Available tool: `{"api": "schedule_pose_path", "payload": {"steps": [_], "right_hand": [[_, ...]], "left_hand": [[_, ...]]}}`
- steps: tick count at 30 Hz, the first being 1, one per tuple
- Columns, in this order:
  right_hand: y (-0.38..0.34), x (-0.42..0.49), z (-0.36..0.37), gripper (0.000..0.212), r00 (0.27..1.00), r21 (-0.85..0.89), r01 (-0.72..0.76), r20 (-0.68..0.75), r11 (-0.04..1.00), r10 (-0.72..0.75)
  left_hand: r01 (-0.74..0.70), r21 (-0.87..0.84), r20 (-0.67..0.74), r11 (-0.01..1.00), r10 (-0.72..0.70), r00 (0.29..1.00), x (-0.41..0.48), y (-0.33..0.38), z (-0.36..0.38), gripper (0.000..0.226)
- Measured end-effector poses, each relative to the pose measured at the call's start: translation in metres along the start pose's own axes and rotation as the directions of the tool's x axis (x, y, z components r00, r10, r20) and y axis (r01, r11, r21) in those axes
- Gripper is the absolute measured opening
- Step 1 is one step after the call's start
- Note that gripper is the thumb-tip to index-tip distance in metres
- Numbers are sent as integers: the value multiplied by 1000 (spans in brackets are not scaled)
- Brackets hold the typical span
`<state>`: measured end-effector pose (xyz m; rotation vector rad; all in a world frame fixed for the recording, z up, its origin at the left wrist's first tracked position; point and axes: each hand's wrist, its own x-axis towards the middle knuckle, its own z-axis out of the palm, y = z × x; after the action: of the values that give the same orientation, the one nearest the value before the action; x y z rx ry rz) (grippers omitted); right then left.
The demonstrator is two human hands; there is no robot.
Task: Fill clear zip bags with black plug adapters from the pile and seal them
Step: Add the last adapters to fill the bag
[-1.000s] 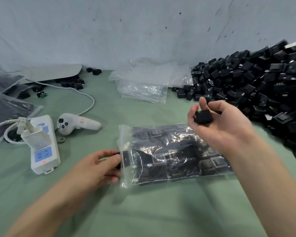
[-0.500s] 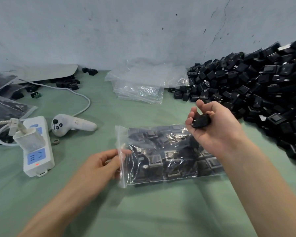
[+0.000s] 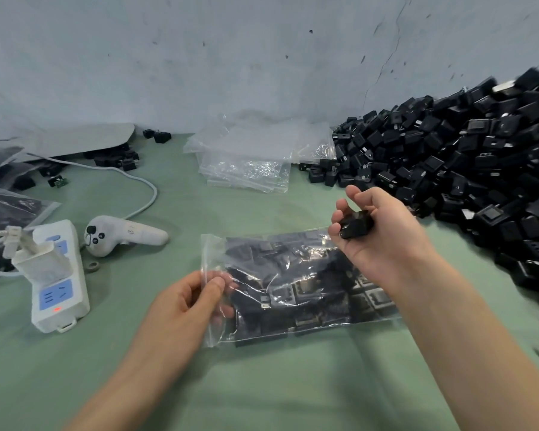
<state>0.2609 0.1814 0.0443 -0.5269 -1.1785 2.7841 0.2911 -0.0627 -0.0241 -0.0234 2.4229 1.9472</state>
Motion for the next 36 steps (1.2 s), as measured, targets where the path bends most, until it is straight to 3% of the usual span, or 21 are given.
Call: {"api": "schedule_pose_path", "payload": {"steps": [6,10,14,17,22,25,27,30,31,33,36], "right_hand": [[-5,2,-4,19,1000,0,0,-12,1000,0],[-9,2,-6,18,1000,-2,23,-20,1000,-23],[-11,4,-10,16,999,15,45,-24,999,-45],[-12,6,-12,14,999,42,45,-2,998,-45],[-13,8,-14,21,997,78,74,21,994,-76],[-11,6,-14,30,993,72,103,53,992,-107],[-8,4,-12,33,988,57,120,91,991,-125],[1,-3,-2,35,960,-66,191,221,979,-172],[7,-6,2,37,932,-207,278,294,938,-212],[23,-16,11,43,841,-507,497,480,704,-248],[55,-28,27,48,706,-606,681,692,411,-150]], "left_hand": [[50,-91,14,995,-49,999,4,-1,0,16],[129,-285,87,950,-109,990,0,8,5,17],[153,-323,86,934,-132,987,-4,16,7,17],[165,-287,104,944,-140,985,-6,20,9,17],[145,-81,119,986,-135,984,-9,19,7,21],[201,-130,113,971,-186,976,-6,15,1,23],[124,-47,33,991,-123,992,1,12,-7,24],[-127,108,-255,986,151,955,10,9,-23,16],[-206,130,-305,970,237,922,11,12,-27,15],[-335,45,-284,941,334,899,7,21,-26,14],[-355,-141,-76,924,347,935,-4,35,-13,25]]}}
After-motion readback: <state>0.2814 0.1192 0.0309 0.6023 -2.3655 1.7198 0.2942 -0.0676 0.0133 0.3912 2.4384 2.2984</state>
